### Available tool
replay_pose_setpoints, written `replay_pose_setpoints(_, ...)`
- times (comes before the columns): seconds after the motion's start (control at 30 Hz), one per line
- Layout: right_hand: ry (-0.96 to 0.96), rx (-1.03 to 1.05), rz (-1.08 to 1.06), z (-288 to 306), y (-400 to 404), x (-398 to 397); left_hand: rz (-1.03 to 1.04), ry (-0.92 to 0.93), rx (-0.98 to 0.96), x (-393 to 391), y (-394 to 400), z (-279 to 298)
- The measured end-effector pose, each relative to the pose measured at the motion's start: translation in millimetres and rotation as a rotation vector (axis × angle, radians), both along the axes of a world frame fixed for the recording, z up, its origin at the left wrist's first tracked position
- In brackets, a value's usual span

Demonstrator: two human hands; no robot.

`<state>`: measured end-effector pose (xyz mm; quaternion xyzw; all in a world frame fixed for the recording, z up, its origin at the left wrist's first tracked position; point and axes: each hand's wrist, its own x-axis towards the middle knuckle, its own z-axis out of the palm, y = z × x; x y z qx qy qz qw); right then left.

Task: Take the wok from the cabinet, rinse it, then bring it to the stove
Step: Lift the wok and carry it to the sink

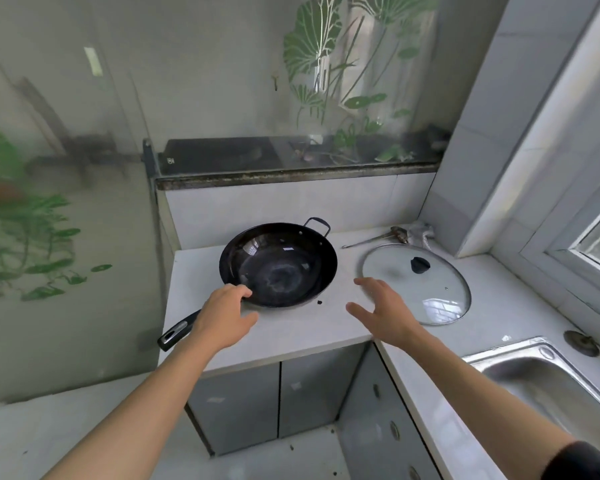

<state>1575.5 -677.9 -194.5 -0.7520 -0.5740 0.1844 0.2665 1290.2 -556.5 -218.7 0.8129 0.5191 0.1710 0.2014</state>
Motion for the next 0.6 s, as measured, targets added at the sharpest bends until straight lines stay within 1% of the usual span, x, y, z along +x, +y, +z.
replay_pose_setpoints(0.1,-0.039,0.000,0.037,-10,16,17,0.034,0.027,-0.005,8,11,-9)
replay_pose_setpoints(0.2,-0.252,0.028,0.160,-24,43,38,0.043,0.091,-0.022,20,22,-19)
replay_pose_setpoints(0.27,-0.311,0.042,0.232,-31,67,53,0.065,0.154,-0.016,30,32,-23)
replay_pose_setpoints(0.47,-0.261,0.020,0.347,-52,138,96,0.187,0.259,-0.061,50,58,-28)
replay_pose_setpoints(0.6,-0.247,-0.014,0.428,-58,184,110,0.261,0.328,-0.101,50,69,-30)
